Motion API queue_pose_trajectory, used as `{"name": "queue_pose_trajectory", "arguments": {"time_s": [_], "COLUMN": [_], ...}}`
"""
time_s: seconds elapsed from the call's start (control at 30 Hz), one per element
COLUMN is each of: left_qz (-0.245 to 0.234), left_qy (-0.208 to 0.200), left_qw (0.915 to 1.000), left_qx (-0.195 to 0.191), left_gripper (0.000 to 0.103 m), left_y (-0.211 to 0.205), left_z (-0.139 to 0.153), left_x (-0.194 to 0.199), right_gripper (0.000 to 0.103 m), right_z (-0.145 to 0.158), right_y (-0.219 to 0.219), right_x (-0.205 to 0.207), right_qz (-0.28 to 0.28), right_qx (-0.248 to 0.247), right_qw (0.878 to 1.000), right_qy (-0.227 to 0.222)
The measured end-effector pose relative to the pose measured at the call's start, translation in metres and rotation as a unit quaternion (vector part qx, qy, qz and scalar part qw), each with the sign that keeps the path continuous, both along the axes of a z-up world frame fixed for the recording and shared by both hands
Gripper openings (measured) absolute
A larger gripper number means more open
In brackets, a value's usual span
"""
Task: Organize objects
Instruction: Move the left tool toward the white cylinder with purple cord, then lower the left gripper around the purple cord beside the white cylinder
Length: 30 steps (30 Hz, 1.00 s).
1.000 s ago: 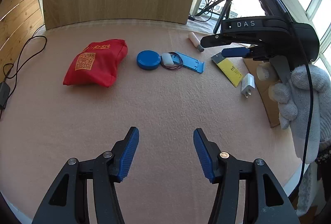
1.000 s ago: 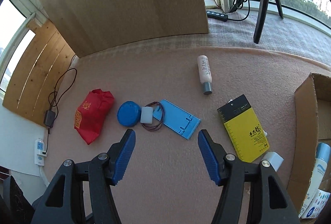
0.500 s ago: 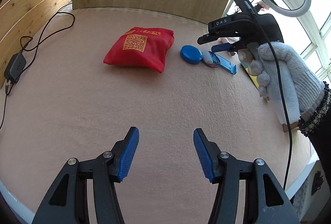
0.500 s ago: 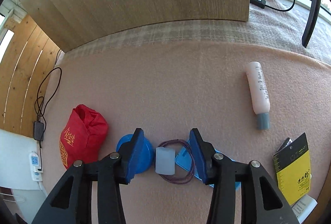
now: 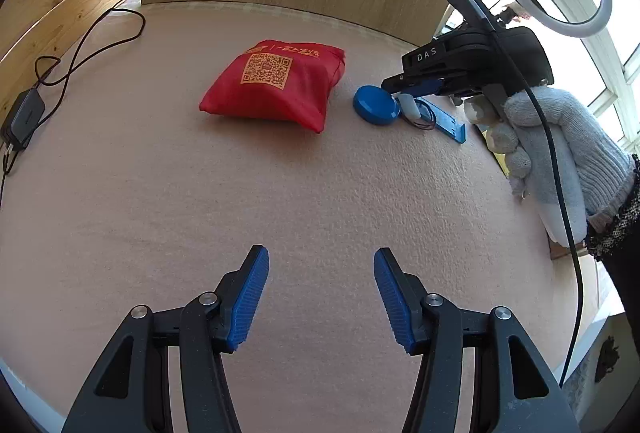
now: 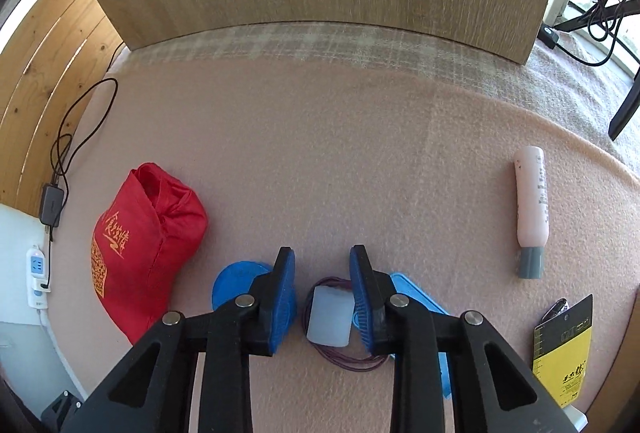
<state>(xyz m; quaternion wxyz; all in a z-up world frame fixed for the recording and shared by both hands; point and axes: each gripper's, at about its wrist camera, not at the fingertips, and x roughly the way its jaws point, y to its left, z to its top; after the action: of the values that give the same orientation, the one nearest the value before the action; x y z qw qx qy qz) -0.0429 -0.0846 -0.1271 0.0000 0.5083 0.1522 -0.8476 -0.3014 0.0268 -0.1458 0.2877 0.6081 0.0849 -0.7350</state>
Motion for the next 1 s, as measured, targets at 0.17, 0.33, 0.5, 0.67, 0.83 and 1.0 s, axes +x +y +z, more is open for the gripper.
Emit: {"name": "queue_pose_trajectory", "arguments": {"time_s": [0.17, 0.33, 0.5, 0.67, 0.83, 1.0], "left_qz": [-0.012, -0.02, -0.03, -0.039, -0.047, -0.057], "left_qy": [0.003, 0.004, 0.003, 0.002, 0.001, -0.002], "left_qw": [0.9999, 0.9998, 0.9996, 0.9992, 0.9989, 0.9982], "left_qx": [-0.001, -0.001, 0.0, 0.0, -0.004, -0.017], "left_gripper": [0.059, 0.059, 0.059, 0.059, 0.059, 0.059], "left_y": [0.012, 0.023, 0.033, 0.043, 0.051, 0.059], "left_z": [0.002, 0.005, 0.005, 0.005, 0.002, -0.003], "left_x": [-0.008, -0.014, -0.018, -0.019, -0.026, -0.036], "right_gripper": [0.025, 0.024, 0.018, 0.005, 0.009, 0.023], "right_z": [-0.001, -0.001, 0.002, 0.0, 0.006, 0.022], "right_y": [0.016, 0.037, 0.056, 0.088, 0.102, 0.102], "right_x": [0.025, 0.056, 0.088, 0.102, 0.111, 0.108], "right_qz": [0.015, 0.026, 0.038, 0.01, 0.0, -0.006], "right_qx": [-0.021, -0.045, -0.035, -0.042, -0.016, -0.042], "right_qw": [0.999, 0.998, 0.998, 0.998, 1.0, 0.999], "right_qy": [-0.022, -0.043, -0.037, -0.053, -0.025, 0.02]}}
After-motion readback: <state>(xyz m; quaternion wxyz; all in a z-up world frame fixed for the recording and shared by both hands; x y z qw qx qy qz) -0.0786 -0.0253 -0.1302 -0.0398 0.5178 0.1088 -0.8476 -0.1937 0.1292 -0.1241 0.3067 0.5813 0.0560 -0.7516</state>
